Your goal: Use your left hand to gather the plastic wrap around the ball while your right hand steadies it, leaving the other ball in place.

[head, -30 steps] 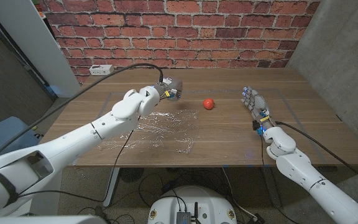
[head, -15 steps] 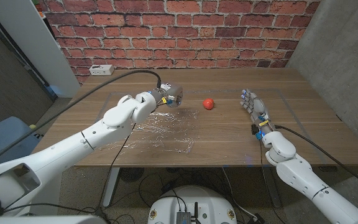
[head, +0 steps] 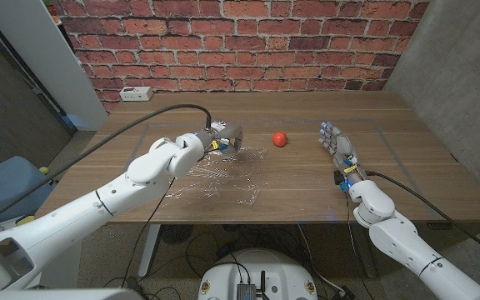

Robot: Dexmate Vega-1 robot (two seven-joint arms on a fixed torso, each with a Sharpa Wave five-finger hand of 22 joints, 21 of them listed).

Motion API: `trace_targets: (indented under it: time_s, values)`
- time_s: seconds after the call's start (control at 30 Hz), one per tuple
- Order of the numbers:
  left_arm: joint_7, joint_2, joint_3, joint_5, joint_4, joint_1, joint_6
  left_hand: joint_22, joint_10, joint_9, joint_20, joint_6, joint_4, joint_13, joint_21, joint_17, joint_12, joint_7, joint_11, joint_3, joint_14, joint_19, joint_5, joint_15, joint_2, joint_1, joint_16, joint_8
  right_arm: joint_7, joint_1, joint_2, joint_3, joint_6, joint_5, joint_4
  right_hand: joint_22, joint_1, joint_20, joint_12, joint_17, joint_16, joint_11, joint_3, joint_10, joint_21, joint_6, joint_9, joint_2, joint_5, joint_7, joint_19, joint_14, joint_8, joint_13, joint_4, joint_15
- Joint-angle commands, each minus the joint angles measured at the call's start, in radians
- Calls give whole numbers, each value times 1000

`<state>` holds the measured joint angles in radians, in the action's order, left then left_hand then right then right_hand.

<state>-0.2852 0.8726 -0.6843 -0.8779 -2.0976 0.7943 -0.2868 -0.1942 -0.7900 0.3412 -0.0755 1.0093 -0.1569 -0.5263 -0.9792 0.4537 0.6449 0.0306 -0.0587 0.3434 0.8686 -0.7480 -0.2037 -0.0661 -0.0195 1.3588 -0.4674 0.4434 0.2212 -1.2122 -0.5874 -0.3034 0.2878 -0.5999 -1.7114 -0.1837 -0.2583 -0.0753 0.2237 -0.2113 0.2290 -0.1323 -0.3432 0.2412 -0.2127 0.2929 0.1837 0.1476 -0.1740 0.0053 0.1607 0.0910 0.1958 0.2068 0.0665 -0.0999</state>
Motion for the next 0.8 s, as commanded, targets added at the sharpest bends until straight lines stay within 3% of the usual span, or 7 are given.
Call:
trace_targets:
  time_s: [0.03,0.8]
  values:
    - [-19,21,39,3,-29,73,-46,0,3,6,-50,5,-5,-7,-7,7,8,0,3,11,186,7,-7,290,-88,100,1,2,16,-1,8,-16,-19,19,-19,-2,1,4,-3,-5,-2,-5,-4,9,-5,11,1,-1,-1,-3,7,8,-3,4,0,-2]
    - [-131,10,2,-5,17,40,-109,6,12,16,-52,-7,-4,-13,-29,24,4,5,1,18,187,19,-7,290,-87,96,18,0,36,20,5,-27,-62,31,-41,-2,1,4,-5,-5,-3,-5,-5,10,-4,10,1,0,-1,-2,7,9,-4,4,1,-2]
